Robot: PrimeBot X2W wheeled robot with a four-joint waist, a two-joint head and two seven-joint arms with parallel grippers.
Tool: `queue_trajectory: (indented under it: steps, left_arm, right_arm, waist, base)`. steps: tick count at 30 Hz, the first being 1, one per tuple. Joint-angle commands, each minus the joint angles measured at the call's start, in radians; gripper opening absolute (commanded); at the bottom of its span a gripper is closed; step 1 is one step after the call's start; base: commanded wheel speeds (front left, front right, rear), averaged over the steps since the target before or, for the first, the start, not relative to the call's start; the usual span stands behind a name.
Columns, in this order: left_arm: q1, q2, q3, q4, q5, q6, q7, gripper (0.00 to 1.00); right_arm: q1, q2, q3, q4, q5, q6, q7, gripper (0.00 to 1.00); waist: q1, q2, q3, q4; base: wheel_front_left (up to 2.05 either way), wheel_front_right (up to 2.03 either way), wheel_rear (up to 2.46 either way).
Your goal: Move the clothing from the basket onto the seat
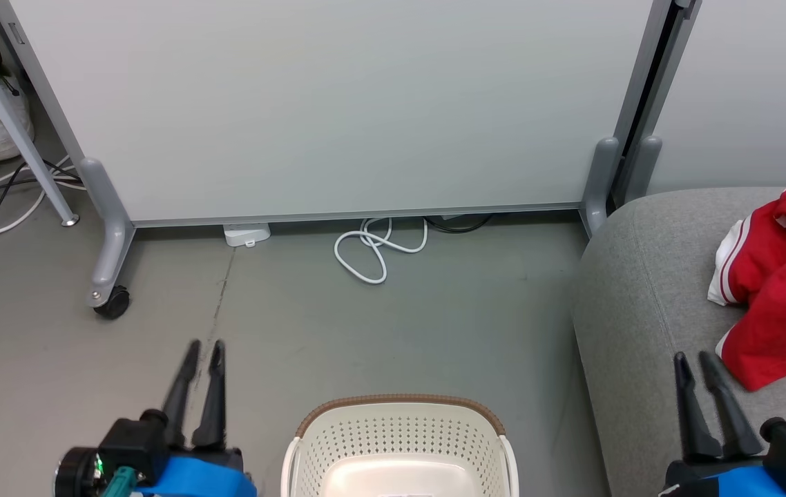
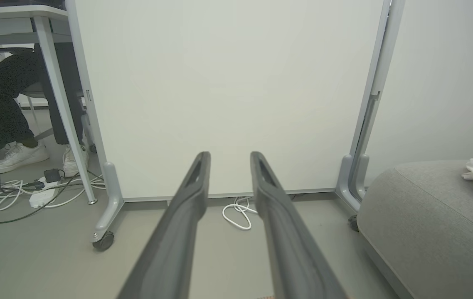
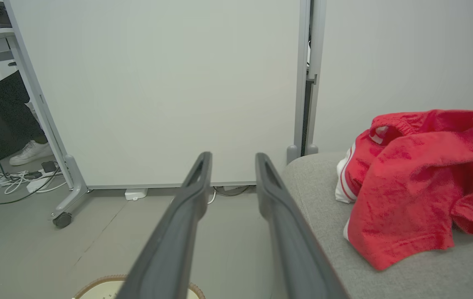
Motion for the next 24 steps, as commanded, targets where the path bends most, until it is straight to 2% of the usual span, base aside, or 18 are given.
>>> queue_trajectory:
  steps: [1, 24]
  left_arm:
    - [0.003, -0.001, -0.001, 0.004, 0.000, 0.000, 0.001, 0.00]
    - [-0.023, -0.028, 0.077, 0.020, -0.392, -0.029, 0.107, 0.00]
  right_arm:
    - [0.000, 0.001, 0.000, 0.004, 0.001, 0.000, 0.000, 0.00]
    - [-0.050, 0.000, -0.004, 0.039, 0.420, 0.000, 0.107, 0.00]
  waist:
    - [0.0000, -0.0001, 0.000, 0.000]
    - [0.0001, -0.0001, 0.006, -0.019]
  base:
    - [0.00, 0.00, 0.00]
    - [0.00, 0.00, 0.00]
